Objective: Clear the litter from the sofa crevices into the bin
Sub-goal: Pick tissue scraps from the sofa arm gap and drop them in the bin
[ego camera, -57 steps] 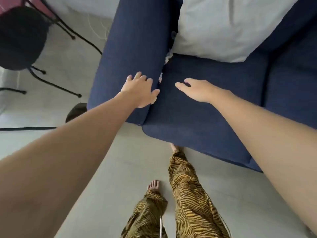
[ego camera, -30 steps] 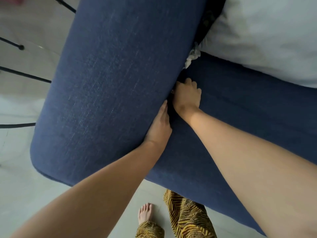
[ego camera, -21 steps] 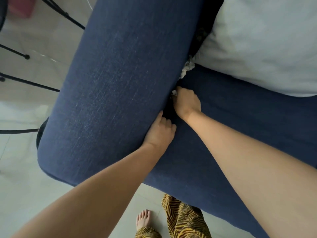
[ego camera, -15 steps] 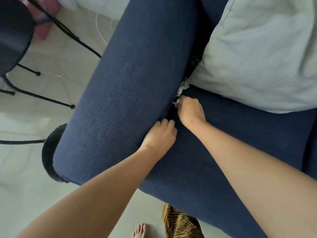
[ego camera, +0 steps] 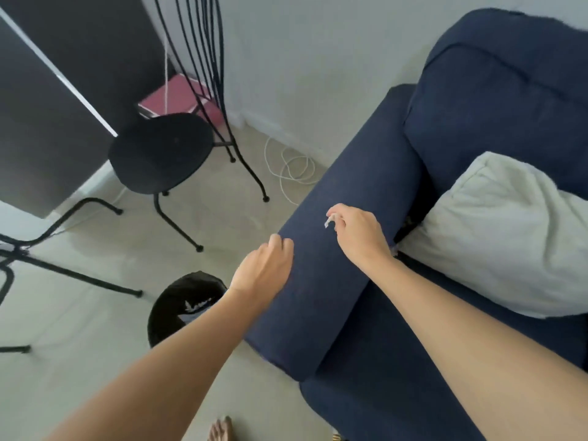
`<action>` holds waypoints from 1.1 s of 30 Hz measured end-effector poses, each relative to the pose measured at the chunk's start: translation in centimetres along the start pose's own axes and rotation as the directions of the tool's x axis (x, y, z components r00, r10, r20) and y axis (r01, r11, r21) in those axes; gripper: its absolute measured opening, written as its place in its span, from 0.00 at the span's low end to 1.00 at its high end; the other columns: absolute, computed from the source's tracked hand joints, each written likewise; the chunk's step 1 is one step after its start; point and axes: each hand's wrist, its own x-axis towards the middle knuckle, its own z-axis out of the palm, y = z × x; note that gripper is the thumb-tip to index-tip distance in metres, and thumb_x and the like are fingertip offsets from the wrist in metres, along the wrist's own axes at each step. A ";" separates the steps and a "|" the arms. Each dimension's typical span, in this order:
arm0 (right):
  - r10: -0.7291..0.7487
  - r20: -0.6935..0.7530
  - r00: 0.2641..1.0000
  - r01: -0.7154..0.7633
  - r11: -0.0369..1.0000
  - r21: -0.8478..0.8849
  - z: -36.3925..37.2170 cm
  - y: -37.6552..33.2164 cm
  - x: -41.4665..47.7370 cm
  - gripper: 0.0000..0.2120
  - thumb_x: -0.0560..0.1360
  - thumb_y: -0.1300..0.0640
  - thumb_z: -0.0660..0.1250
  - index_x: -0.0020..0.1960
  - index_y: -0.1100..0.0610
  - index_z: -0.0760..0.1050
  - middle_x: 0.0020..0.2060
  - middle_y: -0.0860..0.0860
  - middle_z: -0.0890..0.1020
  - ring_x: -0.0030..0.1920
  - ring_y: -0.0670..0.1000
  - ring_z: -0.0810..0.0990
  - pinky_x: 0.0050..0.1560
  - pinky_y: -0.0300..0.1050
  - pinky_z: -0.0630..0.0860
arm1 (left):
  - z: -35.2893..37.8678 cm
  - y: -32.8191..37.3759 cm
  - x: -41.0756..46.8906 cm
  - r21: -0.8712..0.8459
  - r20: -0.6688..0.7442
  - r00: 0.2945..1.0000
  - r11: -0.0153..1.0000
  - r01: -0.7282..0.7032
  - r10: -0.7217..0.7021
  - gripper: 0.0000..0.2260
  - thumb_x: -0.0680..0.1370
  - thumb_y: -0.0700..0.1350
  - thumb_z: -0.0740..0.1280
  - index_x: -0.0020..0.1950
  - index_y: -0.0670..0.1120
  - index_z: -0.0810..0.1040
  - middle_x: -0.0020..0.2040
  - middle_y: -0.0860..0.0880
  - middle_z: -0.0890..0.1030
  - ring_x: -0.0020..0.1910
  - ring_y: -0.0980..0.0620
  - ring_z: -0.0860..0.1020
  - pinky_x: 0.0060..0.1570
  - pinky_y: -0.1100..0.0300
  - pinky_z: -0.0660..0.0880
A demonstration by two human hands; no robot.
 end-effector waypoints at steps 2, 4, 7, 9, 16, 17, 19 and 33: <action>-0.038 0.075 0.996 0.037 0.999 0.015 2.3 -4.0 -0.2 0.14 0.81 0.60 0.54 0.50 0.54 0.79 0.39 0.50 0.82 0.35 0.51 0.76 0.33 0.51 0.75 | 0.8 -4.2 -2.4 -0.087 0.039 0.995 0.992 0.092 -0.089 0.07 0.72 0.30 0.65 0.44 0.40 0.73 0.39 0.43 0.73 0.30 0.43 0.79 0.24 0.54 0.74; -0.071 0.156 0.985 0.068 0.997 0.026 5.5 -7.8 -0.7 0.14 0.82 0.57 0.54 0.42 0.58 0.75 0.35 0.53 0.80 0.33 0.55 0.77 0.30 0.54 0.73 | 1.6 -8.1 -5.0 -0.172 0.099 0.976 0.963 0.209 -0.194 0.09 0.73 0.30 0.64 0.50 0.40 0.72 0.44 0.42 0.75 0.37 0.41 0.81 0.31 0.53 0.72; -0.137 0.261 0.956 0.139 0.990 0.013 11.2 -12.8 -1.7 0.15 0.82 0.54 0.56 0.38 0.58 0.69 0.34 0.55 0.78 0.34 0.57 0.75 0.30 0.51 0.67 | 4.9 -13.4 -8.6 -0.277 0.141 0.924 0.881 0.383 -0.357 0.08 0.76 0.38 0.63 0.55 0.40 0.69 0.52 0.41 0.74 0.45 0.41 0.78 0.41 0.52 0.74; -0.177 0.326 0.929 0.190 0.982 -0.009 15.3 -15.1 -2.5 0.14 0.83 0.55 0.55 0.39 0.55 0.69 0.34 0.52 0.76 0.35 0.55 0.72 0.29 0.49 0.63 | 7.6 -16.2 -10.2 -0.408 0.194 0.863 0.762 0.503 -0.466 0.11 0.79 0.42 0.60 0.58 0.39 0.69 0.55 0.38 0.72 0.46 0.42 0.75 0.45 0.50 0.74; -0.034 0.487 0.873 0.097 0.990 -0.105 27.9 -16.3 -4.0 0.11 0.80 0.58 0.58 0.52 0.59 0.79 0.46 0.58 0.84 0.43 0.59 0.77 0.40 0.50 0.71 | 17.9 -21.8 -13.3 -0.559 0.416 0.729 0.480 0.676 -0.543 0.11 0.80 0.42 0.55 0.62 0.44 0.66 0.46 0.44 0.77 0.46 0.41 0.77 0.49 0.44 0.77; -0.010 0.496 0.868 0.080 0.989 -0.121 29.4 -16.1 -4.2 0.11 0.79 0.57 0.59 0.52 0.59 0.79 0.46 0.58 0.83 0.43 0.59 0.77 0.40 0.49 0.71 | 19.0 -22.3 -13.5 -0.562 0.438 0.705 0.442 0.699 -0.558 0.10 0.80 0.42 0.55 0.61 0.44 0.67 0.44 0.45 0.76 0.45 0.42 0.77 0.48 0.43 0.77; 0.031 0.505 0.862 0.046 0.989 -0.139 31.9 -15.9 -4.6 0.10 0.79 0.55 0.61 0.52 0.58 0.79 0.46 0.57 0.83 0.45 0.60 0.79 0.41 0.48 0.72 | 21.0 -23.1 -13.7 -0.582 0.475 0.673 0.372 0.723 -0.566 0.12 0.80 0.43 0.56 0.62 0.44 0.69 0.47 0.44 0.77 0.47 0.41 0.77 0.50 0.44 0.77; 0.132 0.519 0.844 -0.023 0.977 -0.210 38.6 -16.3 -4.8 0.08 0.79 0.56 0.63 0.52 0.57 0.78 0.39 0.52 0.76 0.39 0.55 0.74 0.28 0.39 0.61 | 27.2 -27.0 -15.1 -0.554 0.483 0.782 0.554 0.621 -0.394 0.23 0.76 0.38 0.68 0.70 0.39 0.65 0.64 0.43 0.72 0.61 0.43 0.73 0.57 0.54 0.71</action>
